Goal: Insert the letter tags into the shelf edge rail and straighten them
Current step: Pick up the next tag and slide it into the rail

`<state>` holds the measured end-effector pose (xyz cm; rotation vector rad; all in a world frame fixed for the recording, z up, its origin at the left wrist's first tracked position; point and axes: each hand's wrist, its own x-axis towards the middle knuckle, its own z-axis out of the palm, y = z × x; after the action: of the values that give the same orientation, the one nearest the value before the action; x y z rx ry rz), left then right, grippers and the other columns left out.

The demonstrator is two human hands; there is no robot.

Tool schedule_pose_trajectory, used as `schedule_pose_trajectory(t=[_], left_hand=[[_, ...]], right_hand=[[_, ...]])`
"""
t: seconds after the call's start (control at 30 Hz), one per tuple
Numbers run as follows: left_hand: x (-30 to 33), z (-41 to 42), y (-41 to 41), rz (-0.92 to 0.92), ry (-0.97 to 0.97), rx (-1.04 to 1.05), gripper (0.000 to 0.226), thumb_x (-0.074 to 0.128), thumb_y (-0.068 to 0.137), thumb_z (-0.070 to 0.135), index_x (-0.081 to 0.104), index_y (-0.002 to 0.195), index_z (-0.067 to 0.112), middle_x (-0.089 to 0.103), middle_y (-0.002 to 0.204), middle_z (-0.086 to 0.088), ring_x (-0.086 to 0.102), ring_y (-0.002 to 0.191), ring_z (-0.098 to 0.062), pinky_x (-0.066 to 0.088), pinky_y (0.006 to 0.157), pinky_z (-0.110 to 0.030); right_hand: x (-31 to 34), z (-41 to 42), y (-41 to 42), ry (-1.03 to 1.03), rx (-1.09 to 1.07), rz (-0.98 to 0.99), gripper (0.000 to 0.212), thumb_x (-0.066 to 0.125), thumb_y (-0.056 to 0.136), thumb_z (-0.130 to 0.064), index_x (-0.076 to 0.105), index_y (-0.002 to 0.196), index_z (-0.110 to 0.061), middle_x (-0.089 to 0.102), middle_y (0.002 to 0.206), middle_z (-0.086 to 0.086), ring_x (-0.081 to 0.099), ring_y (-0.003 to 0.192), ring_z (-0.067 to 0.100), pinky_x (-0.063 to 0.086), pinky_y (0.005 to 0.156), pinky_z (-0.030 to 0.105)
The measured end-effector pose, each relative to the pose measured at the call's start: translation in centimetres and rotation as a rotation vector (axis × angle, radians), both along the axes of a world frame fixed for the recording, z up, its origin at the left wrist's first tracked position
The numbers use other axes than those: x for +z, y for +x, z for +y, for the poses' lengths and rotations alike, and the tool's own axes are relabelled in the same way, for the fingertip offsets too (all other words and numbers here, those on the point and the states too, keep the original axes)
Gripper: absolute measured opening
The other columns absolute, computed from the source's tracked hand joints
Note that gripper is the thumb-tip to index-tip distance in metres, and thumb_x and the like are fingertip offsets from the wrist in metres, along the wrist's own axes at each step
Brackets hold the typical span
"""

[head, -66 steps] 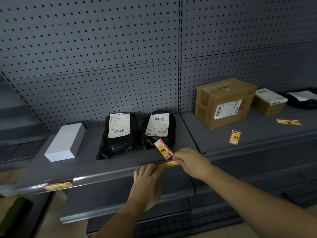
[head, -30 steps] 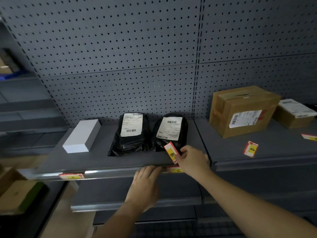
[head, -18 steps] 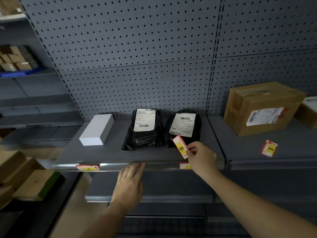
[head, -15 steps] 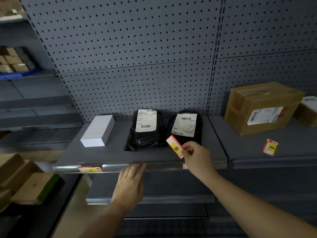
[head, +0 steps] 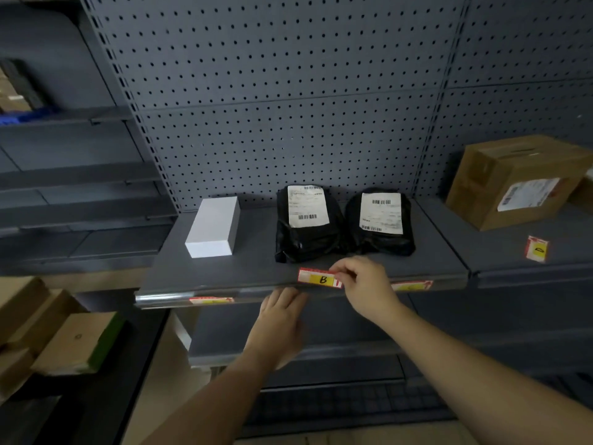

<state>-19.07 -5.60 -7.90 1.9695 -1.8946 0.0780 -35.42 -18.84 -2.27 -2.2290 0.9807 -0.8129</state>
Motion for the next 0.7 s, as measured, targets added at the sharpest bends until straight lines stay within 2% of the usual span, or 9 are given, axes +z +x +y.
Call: schedule_pose_trajectory(t=[0.27, 0.53, 0.7], left_hand=[[-0.6, 0.1, -0.6, 0.093, -0.069, 0.039, 0.062, 0.062, 0.073, 0.008, 0.05, 0.133, 0.016, 0.048, 0.121, 0.0, 0.042, 0.115, -0.025, 0.036, 0.102, -0.042], [-0.5, 0.2, -1.2, 0.126, -0.076, 0.071, 0.062, 0.065, 0.076, 0.009, 0.048, 0.135, 0.019, 0.047, 0.122, 0.001, 0.043, 0.112, -0.025, 0.038, 0.098, -0.043], [-0.3, 0.2, -1.3, 0.124, -0.092, 0.069, 0.064, 0.063, 0.075, 0.008, 0.048, 0.135, 0.023, 0.047, 0.121, 0.002, 0.044, 0.109, -0.024, 0.038, 0.096, -0.04]], right_hand=[[-0.7, -0.3, 0.4, -0.037, 0.08, 0.061, 0.019, 0.063, 0.088, -0.005, 0.075, 0.091, -0.02, 0.062, 0.089, -0.009, 0.058, 0.084, 0.007, 0.046, 0.081, 0.021], [-0.6, -0.8, 0.7, -0.087, 0.216, 0.195, 0.017, 0.059, 0.093, -0.01, 0.073, 0.098, -0.018, 0.062, 0.095, -0.003, 0.057, 0.092, 0.017, 0.049, 0.083, 0.037], [-0.7, -0.7, 0.3, -0.144, 0.261, 0.294, 0.022, 0.054, 0.094, -0.008, 0.071, 0.104, -0.017, 0.062, 0.101, 0.001, 0.053, 0.1, 0.02, 0.047, 0.085, 0.038]])
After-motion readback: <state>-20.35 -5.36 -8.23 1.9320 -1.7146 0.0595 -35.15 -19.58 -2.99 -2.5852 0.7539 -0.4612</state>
